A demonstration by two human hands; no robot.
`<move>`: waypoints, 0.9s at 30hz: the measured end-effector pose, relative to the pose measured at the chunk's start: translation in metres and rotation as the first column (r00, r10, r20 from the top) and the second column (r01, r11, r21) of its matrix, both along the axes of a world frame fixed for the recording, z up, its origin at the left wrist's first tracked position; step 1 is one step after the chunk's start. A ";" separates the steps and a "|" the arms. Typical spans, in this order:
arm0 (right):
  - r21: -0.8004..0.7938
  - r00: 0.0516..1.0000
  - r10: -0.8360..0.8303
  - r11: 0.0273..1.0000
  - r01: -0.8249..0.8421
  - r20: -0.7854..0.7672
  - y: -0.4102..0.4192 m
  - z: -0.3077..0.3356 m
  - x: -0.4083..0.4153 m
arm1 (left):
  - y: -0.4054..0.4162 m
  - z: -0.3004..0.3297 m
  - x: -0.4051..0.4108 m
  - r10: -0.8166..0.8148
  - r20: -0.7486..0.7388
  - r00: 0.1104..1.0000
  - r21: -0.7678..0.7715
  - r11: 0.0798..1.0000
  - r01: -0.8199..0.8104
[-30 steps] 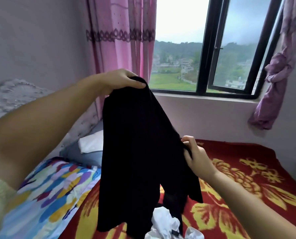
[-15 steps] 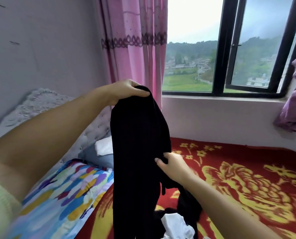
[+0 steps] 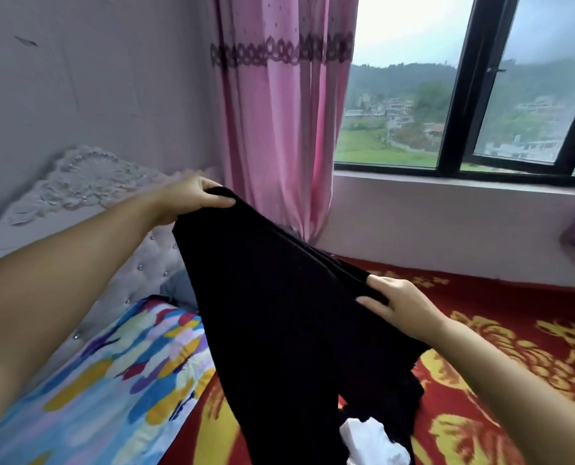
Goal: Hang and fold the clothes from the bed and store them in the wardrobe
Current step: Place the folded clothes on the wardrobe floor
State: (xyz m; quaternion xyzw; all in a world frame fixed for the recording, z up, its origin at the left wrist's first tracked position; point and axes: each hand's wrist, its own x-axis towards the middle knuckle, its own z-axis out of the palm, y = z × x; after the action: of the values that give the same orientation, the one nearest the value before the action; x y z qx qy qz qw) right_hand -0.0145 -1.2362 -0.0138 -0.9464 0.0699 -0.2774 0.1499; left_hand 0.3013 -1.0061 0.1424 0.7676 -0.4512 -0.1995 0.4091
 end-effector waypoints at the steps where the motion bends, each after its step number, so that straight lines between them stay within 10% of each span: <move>1: -0.116 0.999 0.016 0.993 -0.020 -0.041 -0.002 -0.003 0.010 | 0.002 -0.007 0.012 0.023 0.006 1.000 -0.006 1.000 -0.023; 7: -0.062 0.916 -0.275 0.961 0.268 -0.291 -0.042 -0.025 0.101 | -0.013 -0.056 0.084 0.198 0.004 0.980 -0.194 0.962 -0.194; 15: 0.199 0.840 -0.541 0.821 0.535 -0.025 -0.057 -0.005 0.184 | 0.000 -0.022 0.150 0.271 0.027 0.962 -0.424 0.875 -0.235; 22: 0.051 0.945 -0.326 0.944 0.327 -0.041 -0.020 -0.092 0.177 | 0.076 -0.158 0.073 -0.189 0.219 0.957 -0.027 0.979 0.200; 27: 0.063 0.723 -0.085 0.983 0.174 -0.685 0.035 -0.267 0.145 | 0.154 -0.406 -0.017 -0.465 0.169 0.869 0.677 0.695 0.240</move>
State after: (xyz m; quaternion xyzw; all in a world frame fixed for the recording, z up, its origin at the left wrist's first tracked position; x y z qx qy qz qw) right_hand 0.1301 -1.2010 -0.2804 -0.9638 0.2027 0.0827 0.1519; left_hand 0.2847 -0.8522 -0.2640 0.7788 -0.5585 -0.2854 -0.0030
